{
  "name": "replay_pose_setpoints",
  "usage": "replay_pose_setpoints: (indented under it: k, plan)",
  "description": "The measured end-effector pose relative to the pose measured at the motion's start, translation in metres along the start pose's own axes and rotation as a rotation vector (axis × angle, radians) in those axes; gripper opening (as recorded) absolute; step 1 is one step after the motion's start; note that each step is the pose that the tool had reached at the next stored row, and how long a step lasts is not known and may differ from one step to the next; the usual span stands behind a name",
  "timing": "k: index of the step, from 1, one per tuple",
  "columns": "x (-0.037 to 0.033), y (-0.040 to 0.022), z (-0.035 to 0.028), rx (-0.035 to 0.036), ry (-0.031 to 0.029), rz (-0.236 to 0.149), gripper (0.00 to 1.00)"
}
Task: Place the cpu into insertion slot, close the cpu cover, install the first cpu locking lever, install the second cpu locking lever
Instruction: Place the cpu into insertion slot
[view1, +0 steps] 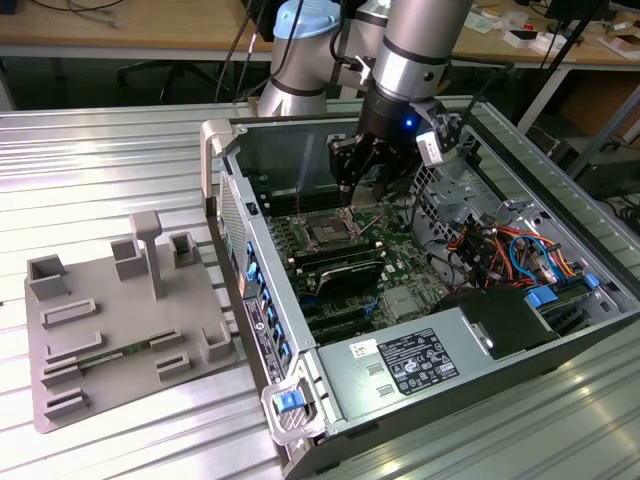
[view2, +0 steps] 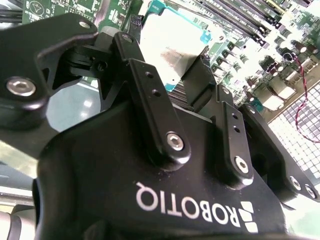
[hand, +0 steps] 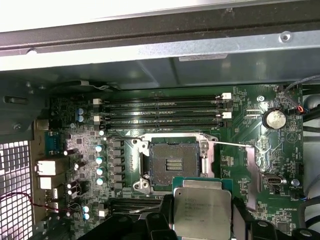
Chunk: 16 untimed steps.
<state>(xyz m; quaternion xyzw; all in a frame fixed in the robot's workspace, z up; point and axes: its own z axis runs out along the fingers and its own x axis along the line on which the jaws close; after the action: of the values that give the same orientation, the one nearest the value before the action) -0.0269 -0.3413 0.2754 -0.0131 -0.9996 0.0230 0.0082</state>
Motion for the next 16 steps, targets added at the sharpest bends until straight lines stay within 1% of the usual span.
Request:
replay_pose_setpoints:
  k: [4, 5, 8, 12, 16]
  plan:
    - [0.0020, -0.0001, 0.0006, -0.0001, -0.0007, -0.017, 0.55]
    - [0.0045, -0.0001, 0.0012, -0.0001, -0.0008, -0.020, 0.55]
    - [0.0083, -0.0001, 0.0024, -0.0002, -0.0009, -0.022, 0.55]
    - [0.0097, 0.0003, 0.0033, 0.0002, -0.0013, -0.031, 0.55]
    - [0.0099, 0.0004, 0.0052, 0.0001, -0.0014, -0.032, 0.55]
